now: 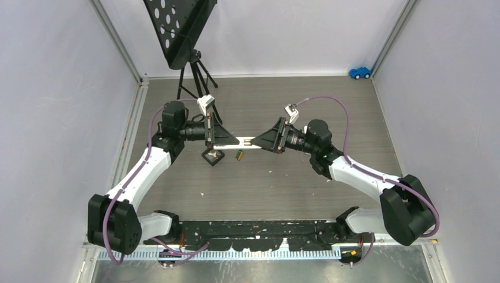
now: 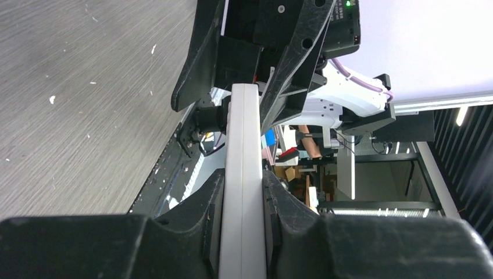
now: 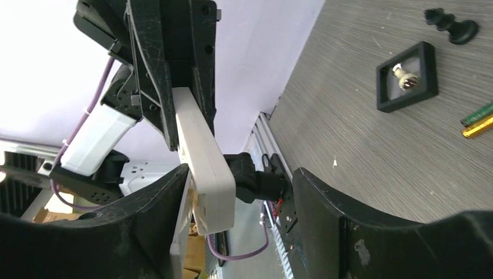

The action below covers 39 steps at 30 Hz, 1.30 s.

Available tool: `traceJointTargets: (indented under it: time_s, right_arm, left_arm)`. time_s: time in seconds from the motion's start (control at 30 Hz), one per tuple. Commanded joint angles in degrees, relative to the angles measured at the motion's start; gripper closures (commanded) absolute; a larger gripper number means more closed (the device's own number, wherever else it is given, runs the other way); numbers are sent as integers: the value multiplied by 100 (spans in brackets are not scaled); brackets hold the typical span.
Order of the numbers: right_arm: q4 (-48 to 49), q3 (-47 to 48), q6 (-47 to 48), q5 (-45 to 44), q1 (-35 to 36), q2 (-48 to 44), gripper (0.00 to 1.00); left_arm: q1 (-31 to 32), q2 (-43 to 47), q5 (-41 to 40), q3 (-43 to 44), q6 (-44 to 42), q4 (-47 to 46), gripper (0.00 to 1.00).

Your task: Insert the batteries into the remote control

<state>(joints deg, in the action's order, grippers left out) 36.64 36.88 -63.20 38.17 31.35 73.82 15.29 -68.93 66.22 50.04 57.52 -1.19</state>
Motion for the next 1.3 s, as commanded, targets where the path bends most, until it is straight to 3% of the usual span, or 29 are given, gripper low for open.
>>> traceJointTargets:
  time_s: [0.0, 0.53, 0.7, 0.97, 1.17, 1.27]
  right_arm:
    - [-926, 134, 386, -462, -46, -211, 34]
    - [-2150, 194, 605, -879, -42, -582, 75]
    - [-2292, 61, 636, -1040, -50, -633, 99]
    - [-2583, -163, 977, -1418, -158, -387, 100]
    - [-3343, -142, 1675, -2560, -173, 178, 99]
    - [-3408, -175, 1808, -2883, -173, 529, 92]
  left_arm:
    - [44, -18, 282, 140, -392, 366, 100]
    - [44, -569, -784, 279, -1796, 2108, 100]
    - [44, -678, -1260, 323, -2307, 2680, 100]
    - [45, -619, -1868, 272, -2775, 3237, 100]
    - [44, -366, -1894, 157, -2843, 3380, 100]
    - [44, -198, -1810, 67, -2843, 3404, 100]
